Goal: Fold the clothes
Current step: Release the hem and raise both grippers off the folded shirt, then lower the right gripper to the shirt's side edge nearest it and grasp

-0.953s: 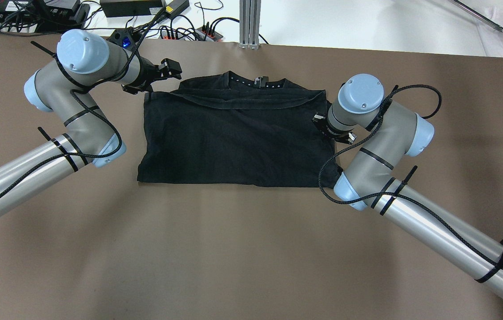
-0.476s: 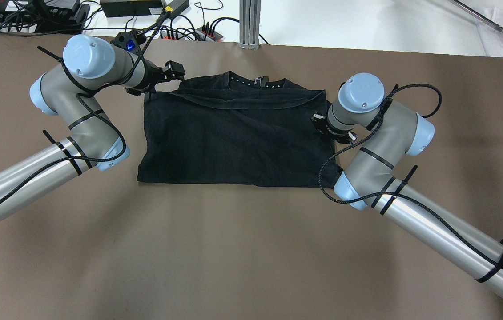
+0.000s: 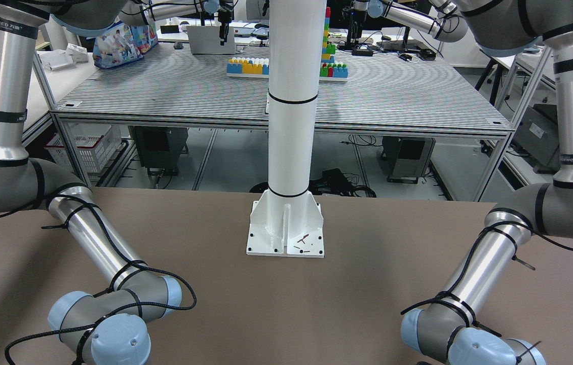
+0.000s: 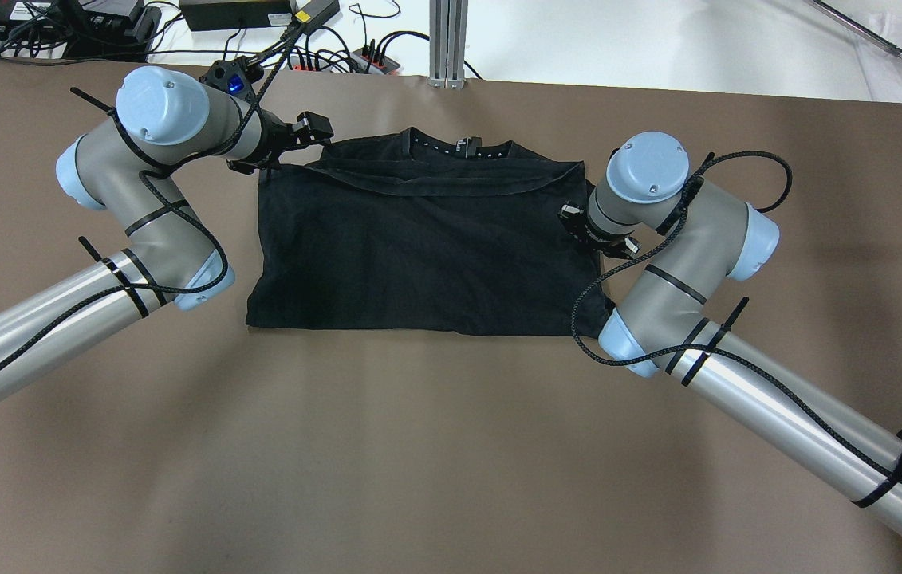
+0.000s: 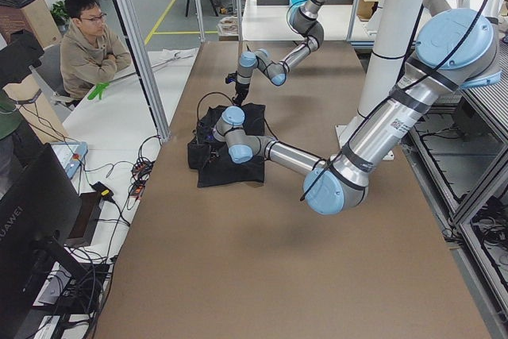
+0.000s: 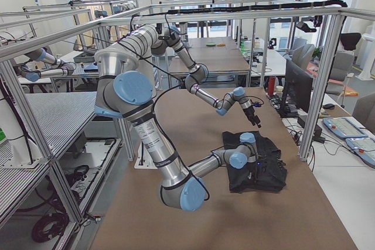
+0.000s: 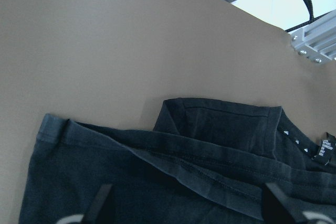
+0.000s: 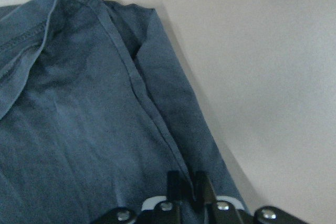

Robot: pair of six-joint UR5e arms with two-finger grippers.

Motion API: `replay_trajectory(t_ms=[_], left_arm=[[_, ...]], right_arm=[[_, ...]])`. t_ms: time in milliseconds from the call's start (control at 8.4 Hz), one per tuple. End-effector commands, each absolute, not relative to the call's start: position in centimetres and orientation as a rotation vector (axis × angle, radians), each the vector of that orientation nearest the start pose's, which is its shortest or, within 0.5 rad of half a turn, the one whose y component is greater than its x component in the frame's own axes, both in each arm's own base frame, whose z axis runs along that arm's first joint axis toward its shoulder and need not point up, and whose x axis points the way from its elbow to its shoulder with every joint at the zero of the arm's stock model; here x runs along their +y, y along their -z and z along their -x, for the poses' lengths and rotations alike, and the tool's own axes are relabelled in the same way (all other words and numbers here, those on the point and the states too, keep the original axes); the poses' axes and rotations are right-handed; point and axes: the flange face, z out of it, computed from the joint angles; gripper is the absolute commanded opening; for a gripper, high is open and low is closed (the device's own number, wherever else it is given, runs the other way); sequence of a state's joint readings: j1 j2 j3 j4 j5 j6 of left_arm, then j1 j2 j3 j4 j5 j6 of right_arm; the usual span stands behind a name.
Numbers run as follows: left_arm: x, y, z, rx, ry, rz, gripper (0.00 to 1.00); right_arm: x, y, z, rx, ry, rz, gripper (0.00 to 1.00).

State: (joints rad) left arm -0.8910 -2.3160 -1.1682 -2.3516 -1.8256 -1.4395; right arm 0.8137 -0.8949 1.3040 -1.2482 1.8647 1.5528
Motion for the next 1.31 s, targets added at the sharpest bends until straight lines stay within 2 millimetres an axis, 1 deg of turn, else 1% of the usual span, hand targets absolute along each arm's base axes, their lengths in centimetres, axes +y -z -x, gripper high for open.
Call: replay_trajectory(t_ms=[0,119,357,595,715,834,953,1072,1191], left_arm=[[-67.5,-29.4,-41.8,1.103,0.552,-0.355,0.98],[-67.5,-29.4,-41.7,1.104,0.558,-0.351,0.98],[-67.6,-28.8,-41.8,1.112,0.571,-0.353,0.98],[-67.6,-28.5,-41.9,1.115,0.569,-0.354,0.98],[-67.6,-28.5,-41.9,1.115,0.569,-0.354,0.98],[-67.6,-28.4,-42.0,1.117,0.571,-0.351,0.98],[-67.6,-28.5,-42.0,1.116,0.570,-0.351,0.98],[-67.0,-28.3,-43.0,1.119,0.559,-0.344,0.98],[-66.9,-27.9,-43.3,1.124,0.555,-0.342,0.98]], right_arm=[[-62.7,-34.3,44.8,-0.790,-0.647,-0.039,0.00],[-63.0,-34.1,44.2,-0.792,-0.647,-0.039,0.00],[-64.0,-33.9,41.8,-0.818,-0.617,0.002,0.00],[-66.5,-34.3,36.8,-0.843,-0.640,0.031,0.00],[-66.7,-36.5,35.4,-0.817,-0.617,0.022,0.00],[-64.9,-40.5,34.2,-0.786,-0.571,0.008,0.00],[-64.6,-40.8,34.4,-0.776,-0.573,0.002,0.00],[-64.1,-42.2,33.9,-0.766,-0.578,0.008,0.02],[-63.1,-43.5,33.1,-0.760,-0.572,0.012,0.37]])
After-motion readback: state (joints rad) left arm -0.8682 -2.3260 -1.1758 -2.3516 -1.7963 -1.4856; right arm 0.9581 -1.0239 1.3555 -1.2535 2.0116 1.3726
